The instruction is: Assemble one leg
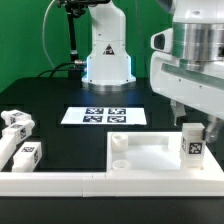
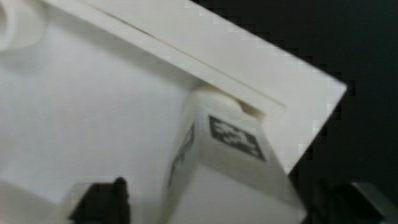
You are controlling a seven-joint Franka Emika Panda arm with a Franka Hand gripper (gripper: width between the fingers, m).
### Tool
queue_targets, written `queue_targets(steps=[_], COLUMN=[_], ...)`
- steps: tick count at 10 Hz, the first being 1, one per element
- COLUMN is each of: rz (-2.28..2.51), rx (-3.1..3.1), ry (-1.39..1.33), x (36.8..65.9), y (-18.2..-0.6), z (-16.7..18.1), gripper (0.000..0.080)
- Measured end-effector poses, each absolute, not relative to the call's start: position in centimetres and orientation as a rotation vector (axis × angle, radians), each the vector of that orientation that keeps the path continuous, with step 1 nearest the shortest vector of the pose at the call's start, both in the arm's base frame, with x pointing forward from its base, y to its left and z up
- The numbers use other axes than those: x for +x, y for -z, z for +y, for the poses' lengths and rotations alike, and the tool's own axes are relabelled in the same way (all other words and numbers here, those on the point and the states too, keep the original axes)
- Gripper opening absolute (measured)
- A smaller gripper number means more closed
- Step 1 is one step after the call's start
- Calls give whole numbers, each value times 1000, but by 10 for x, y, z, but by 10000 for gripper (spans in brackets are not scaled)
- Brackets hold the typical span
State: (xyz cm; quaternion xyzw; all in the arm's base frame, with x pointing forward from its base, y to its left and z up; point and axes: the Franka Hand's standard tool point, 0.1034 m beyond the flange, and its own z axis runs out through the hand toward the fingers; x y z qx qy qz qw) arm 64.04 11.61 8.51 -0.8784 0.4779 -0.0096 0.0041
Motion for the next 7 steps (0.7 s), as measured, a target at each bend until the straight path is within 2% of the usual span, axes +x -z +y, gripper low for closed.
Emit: queue_targets(steps=[1,3,6,7], rz=[1295,1074,790,518], rx=[-2854,-2945,-3042,-3101], ry=[21,21,25,67], x=[638,637,637,642], y=[-82,-81,-81,-82], z=[121,121,118,117], gripper=[610,642,649,649])
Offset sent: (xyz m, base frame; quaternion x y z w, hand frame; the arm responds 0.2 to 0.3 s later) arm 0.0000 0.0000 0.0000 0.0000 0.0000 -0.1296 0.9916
